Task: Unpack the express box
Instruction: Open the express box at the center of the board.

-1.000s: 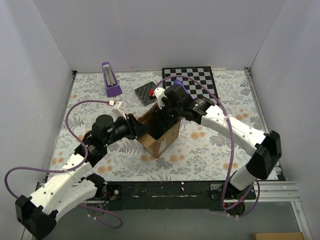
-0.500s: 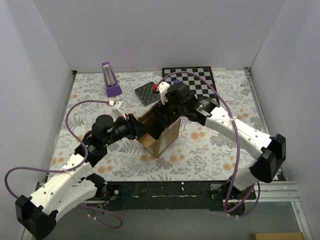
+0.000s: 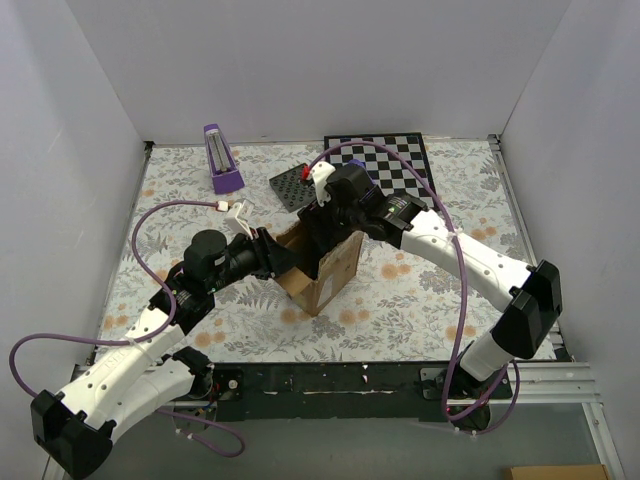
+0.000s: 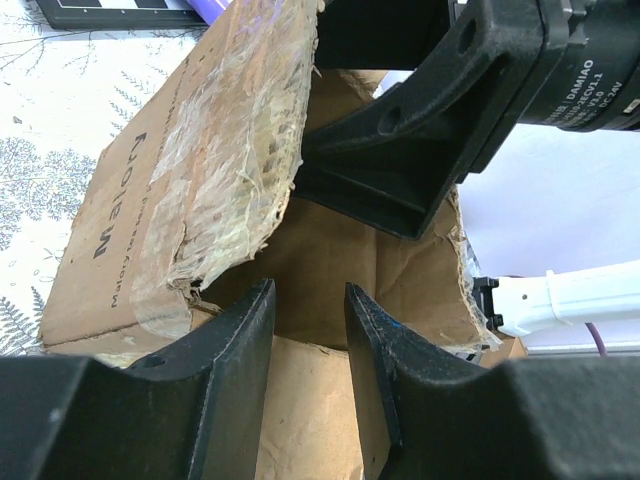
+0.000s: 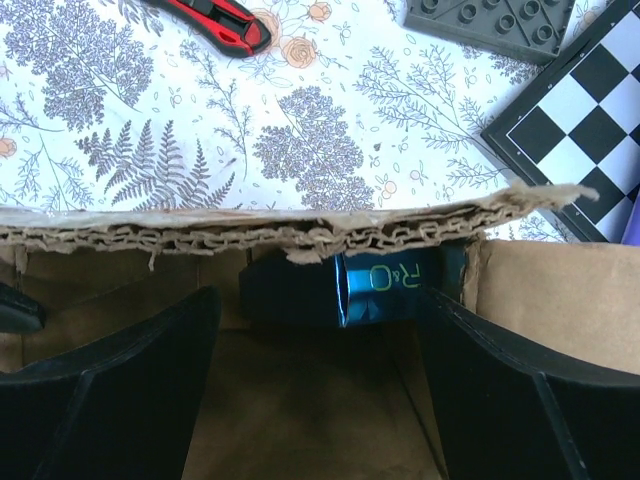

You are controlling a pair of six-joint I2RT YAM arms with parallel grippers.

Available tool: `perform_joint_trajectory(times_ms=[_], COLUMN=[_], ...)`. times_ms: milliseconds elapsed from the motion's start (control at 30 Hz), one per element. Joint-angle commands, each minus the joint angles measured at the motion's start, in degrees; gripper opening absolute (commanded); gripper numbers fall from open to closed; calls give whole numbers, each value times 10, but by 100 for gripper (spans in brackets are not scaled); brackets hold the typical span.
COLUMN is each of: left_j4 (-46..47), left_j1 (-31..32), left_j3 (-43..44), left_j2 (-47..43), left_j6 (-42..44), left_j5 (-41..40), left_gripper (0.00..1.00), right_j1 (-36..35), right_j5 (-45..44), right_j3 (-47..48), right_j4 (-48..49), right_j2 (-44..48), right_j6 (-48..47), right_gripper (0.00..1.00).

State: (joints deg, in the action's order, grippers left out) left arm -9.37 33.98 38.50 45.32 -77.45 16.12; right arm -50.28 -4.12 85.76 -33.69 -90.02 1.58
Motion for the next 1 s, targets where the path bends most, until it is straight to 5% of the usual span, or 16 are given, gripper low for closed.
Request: perform_joint_trajectory(times_ms=[0, 267, 533, 967], left_j4=[-34, -35, -33, -51], left_j1=[0, 0, 0, 0], left_j3=[-13, -9, -9, 5], left_j2=[3, 6, 9, 42], left_j6=[5, 5, -1, -33], left_j5=[3, 2, -13, -58], left_gripper=[34, 35, 35, 33], right_j1=[0, 0, -1, -4], right_j5=[18, 27, 6, 83], right_j3=[-17, 7, 20, -10], right_j4=[-6, -48, -80, -90], right_j2=[-23, -33, 12, 93], right_j6=[8, -3, 3, 3], right_gripper=[80, 58, 73, 42])
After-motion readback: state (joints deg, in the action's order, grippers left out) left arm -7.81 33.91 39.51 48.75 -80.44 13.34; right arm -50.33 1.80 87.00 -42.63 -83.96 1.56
